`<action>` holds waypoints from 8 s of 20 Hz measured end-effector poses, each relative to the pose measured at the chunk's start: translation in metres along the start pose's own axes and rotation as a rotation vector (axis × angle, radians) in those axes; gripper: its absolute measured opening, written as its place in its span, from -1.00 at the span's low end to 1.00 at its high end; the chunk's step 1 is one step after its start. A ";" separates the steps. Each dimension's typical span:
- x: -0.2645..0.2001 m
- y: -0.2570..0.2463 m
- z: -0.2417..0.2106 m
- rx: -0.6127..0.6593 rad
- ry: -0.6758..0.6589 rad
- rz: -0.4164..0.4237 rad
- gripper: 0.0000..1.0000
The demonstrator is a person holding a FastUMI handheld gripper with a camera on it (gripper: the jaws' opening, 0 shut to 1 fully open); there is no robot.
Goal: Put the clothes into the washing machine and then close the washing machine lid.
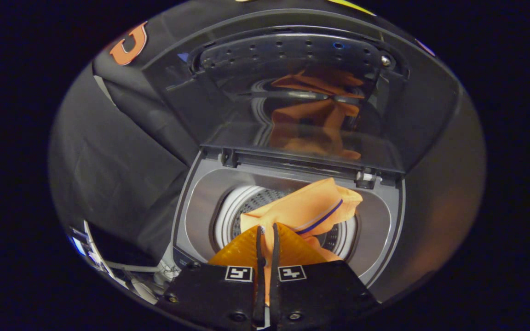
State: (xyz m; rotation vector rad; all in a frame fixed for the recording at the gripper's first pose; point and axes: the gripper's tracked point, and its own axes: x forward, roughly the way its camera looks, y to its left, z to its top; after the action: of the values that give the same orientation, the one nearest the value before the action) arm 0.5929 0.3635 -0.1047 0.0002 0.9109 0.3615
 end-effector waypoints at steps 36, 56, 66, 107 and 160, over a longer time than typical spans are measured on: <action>-0.110 0.012 0.079 -0.141 -0.411 -0.120 0.90; -0.134 -0.003 0.215 0.034 -0.571 -0.209 0.90; -0.095 -0.007 0.214 0.083 -0.528 -0.243 0.90; -0.122 0.016 0.093 -0.021 -0.629 -0.213 0.91; -0.480 -0.281 -0.271 0.076 -1.019 -0.354 1.00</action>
State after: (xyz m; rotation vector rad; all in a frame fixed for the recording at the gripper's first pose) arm 0.2024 -0.0886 0.0555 0.0844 -0.0929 -0.0316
